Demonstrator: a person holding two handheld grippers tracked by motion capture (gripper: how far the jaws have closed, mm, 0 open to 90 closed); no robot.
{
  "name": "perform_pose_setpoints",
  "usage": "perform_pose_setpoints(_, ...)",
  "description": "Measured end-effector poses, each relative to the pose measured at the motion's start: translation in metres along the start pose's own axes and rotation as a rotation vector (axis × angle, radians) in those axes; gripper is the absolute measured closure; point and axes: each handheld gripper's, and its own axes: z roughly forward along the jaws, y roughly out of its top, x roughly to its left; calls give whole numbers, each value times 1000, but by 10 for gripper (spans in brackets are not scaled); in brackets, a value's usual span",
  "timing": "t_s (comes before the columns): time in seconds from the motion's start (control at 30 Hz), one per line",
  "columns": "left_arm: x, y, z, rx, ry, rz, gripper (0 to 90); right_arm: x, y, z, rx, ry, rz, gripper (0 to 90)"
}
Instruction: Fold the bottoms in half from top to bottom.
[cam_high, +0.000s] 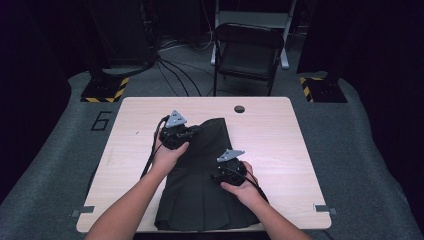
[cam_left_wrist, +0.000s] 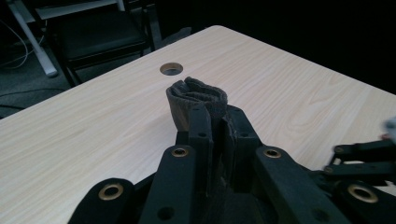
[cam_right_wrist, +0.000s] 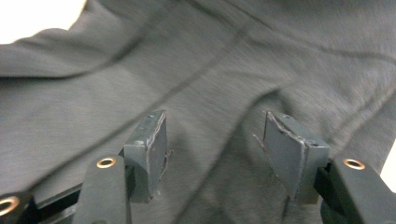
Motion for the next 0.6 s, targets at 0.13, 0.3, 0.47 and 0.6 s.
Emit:
perform_pose_setpoints(0.13, -1, -2, -8, -8, -13, -8, 827, -5, -3, 8, 37, -21, 30, 398)
perform_pose_setpoints(0.3, -2, -4, -22, -40, -13, -9, 827, -2, -10, 11, 14, -47, 21, 404)
perform_pose_setpoints(0.47, -4, -9, -36, -41, -21, 0, 827, -1, -15, 11, -3, -43, 40, 414)
perform_pose_setpoints(0.6, -4, -16, -48, -57, -20, -3, 827, -3, -15, 12, -4, -29, 40, 417)
